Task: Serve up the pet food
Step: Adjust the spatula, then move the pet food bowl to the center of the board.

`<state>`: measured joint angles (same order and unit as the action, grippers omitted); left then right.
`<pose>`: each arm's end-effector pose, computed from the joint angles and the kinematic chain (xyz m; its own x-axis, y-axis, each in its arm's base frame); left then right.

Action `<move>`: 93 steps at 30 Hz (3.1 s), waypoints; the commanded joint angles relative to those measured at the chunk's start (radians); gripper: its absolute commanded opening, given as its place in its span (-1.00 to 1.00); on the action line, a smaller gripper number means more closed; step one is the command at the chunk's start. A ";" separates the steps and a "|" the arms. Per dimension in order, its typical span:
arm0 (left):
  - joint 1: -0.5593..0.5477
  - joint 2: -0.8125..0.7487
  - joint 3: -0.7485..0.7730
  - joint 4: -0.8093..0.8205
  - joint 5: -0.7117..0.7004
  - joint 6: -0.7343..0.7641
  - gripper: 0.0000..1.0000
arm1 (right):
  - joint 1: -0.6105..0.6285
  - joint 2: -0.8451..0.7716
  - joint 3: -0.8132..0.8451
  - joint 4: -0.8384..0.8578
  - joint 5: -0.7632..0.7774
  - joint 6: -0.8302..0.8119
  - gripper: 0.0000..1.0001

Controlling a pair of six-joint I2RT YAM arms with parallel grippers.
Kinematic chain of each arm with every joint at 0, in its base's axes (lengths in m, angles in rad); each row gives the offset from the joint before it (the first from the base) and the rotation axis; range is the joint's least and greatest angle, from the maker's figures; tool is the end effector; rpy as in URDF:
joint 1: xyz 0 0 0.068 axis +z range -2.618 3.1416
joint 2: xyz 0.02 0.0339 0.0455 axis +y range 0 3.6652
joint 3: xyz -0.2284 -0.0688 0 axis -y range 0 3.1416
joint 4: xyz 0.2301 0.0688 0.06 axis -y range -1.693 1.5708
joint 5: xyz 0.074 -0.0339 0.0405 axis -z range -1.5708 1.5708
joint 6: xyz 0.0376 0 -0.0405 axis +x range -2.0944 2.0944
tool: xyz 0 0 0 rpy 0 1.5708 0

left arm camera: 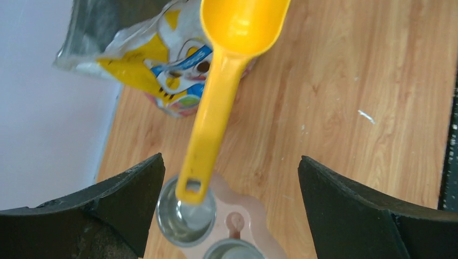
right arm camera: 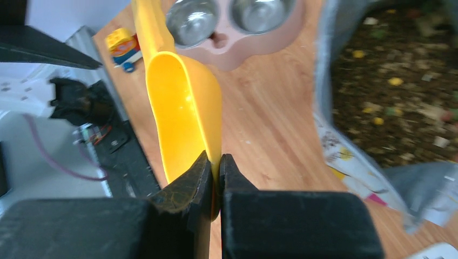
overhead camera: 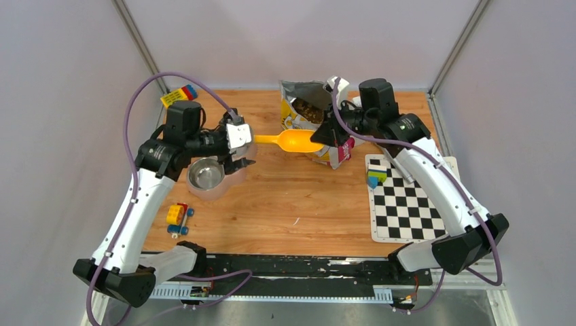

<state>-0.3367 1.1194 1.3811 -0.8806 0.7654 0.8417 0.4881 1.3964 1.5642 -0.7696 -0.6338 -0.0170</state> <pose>0.1891 -0.0938 0.3779 0.2101 0.4962 -0.8424 0.9219 0.1863 0.3397 0.2397 0.1525 0.3770 -0.4862 -0.2737 -0.8299 -0.8174 0.4782 0.3212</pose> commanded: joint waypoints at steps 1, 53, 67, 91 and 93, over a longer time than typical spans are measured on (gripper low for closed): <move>0.078 -0.058 -0.018 0.118 -0.208 -0.126 1.00 | -0.003 -0.055 0.007 0.093 0.244 -0.010 -1.00; 0.283 0.656 -0.124 0.353 -0.546 -0.336 1.00 | -0.037 -0.372 -0.134 0.236 0.342 -0.019 -1.00; 0.189 0.858 0.092 0.240 -0.438 -0.277 1.00 | -0.037 -0.342 -0.119 0.235 0.364 -0.021 -1.00; 0.142 0.637 0.280 0.170 -0.435 -0.340 1.00 | -0.046 -0.332 -0.092 0.224 0.368 -0.046 -1.00; 0.152 0.534 0.248 0.174 -0.442 -0.348 1.00 | -0.046 -0.320 -0.091 0.221 0.346 -0.044 -1.00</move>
<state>-0.2001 1.9266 1.6436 -0.7086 0.2977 0.5289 0.4454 1.0706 1.4277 -0.5861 -0.2493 -0.0551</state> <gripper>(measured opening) 1.000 0.057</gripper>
